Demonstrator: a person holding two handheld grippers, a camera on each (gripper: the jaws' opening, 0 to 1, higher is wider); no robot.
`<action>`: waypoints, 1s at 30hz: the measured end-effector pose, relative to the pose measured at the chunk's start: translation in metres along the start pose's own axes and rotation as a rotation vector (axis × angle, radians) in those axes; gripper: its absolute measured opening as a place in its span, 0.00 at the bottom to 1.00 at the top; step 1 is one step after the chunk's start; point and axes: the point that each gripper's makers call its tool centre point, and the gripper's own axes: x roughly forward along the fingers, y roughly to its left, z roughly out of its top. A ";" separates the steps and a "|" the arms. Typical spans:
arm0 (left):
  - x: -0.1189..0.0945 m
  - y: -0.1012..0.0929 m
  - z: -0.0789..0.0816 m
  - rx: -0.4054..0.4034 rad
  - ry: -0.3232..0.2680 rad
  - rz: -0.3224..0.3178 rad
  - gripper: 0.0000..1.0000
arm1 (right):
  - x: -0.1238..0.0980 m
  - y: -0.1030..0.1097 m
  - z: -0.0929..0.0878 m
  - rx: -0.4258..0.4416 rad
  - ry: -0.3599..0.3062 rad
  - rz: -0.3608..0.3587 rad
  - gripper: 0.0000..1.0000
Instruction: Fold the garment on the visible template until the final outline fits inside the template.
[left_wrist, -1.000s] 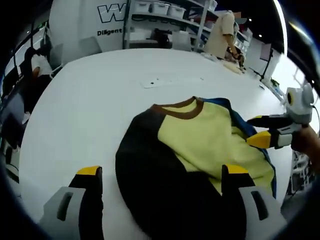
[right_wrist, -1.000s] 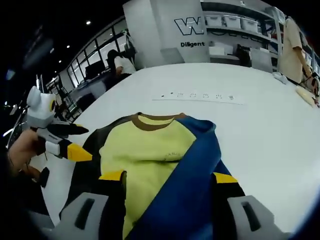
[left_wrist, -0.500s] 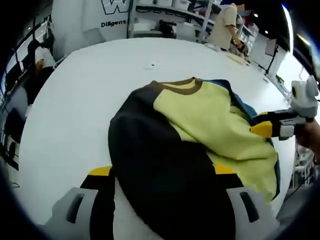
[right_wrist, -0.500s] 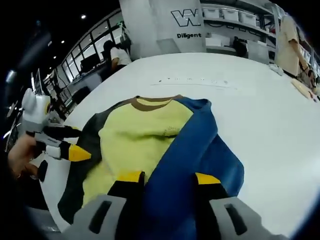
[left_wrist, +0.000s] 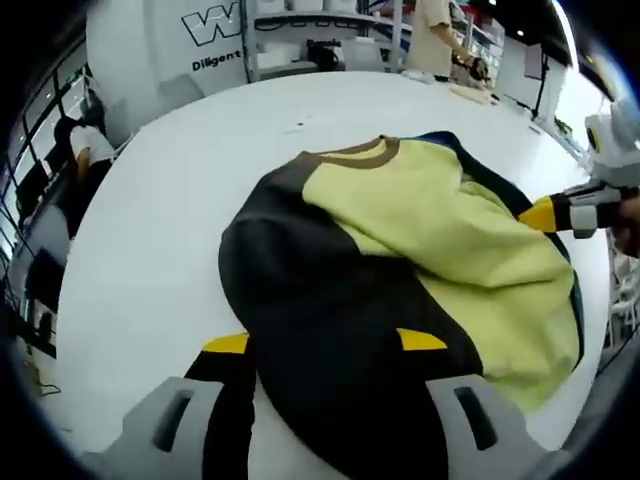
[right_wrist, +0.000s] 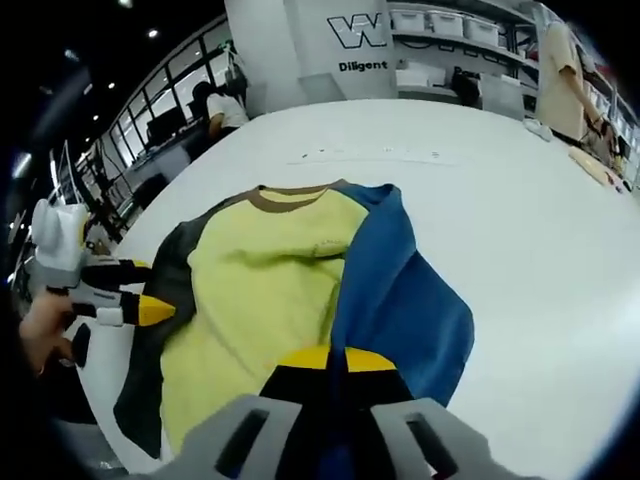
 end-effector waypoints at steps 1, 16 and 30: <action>0.000 0.000 0.000 0.002 -0.001 -0.001 0.48 | -0.001 0.000 0.000 0.002 0.001 0.003 0.00; -0.003 -0.013 -0.002 0.083 -0.037 -0.018 0.00 | -0.011 -0.009 0.010 0.009 -0.033 -0.002 0.00; -0.014 0.009 0.007 0.084 -0.052 -0.043 0.00 | -0.022 -0.041 0.033 -0.042 -0.055 -0.049 0.00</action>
